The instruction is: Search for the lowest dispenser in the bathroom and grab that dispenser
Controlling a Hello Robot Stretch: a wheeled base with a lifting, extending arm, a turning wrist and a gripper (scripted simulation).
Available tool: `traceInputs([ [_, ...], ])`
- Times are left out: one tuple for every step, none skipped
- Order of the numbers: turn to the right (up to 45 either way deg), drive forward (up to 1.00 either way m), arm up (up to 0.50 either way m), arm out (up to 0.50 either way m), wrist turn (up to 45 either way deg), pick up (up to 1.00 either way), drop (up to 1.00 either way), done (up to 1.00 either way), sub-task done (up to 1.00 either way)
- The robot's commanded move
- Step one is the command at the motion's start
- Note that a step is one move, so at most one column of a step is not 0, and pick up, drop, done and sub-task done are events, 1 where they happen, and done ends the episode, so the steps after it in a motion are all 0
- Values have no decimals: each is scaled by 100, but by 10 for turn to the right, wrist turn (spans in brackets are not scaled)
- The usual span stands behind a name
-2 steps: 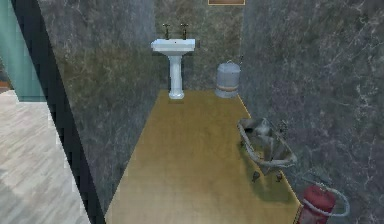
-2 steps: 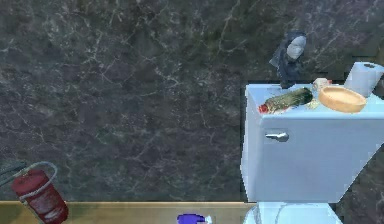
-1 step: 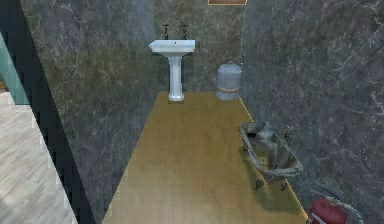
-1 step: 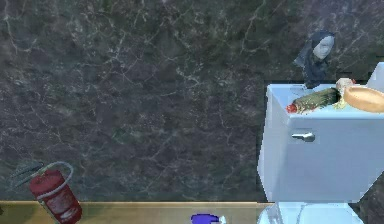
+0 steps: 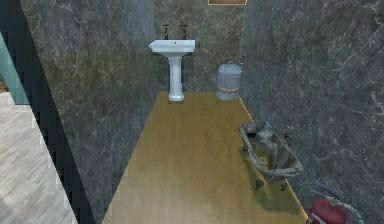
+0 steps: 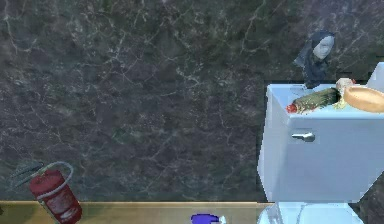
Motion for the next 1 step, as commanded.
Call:
traceInputs([
  [0, 0, 0, 38, 0, 0, 0, 0, 0],
])
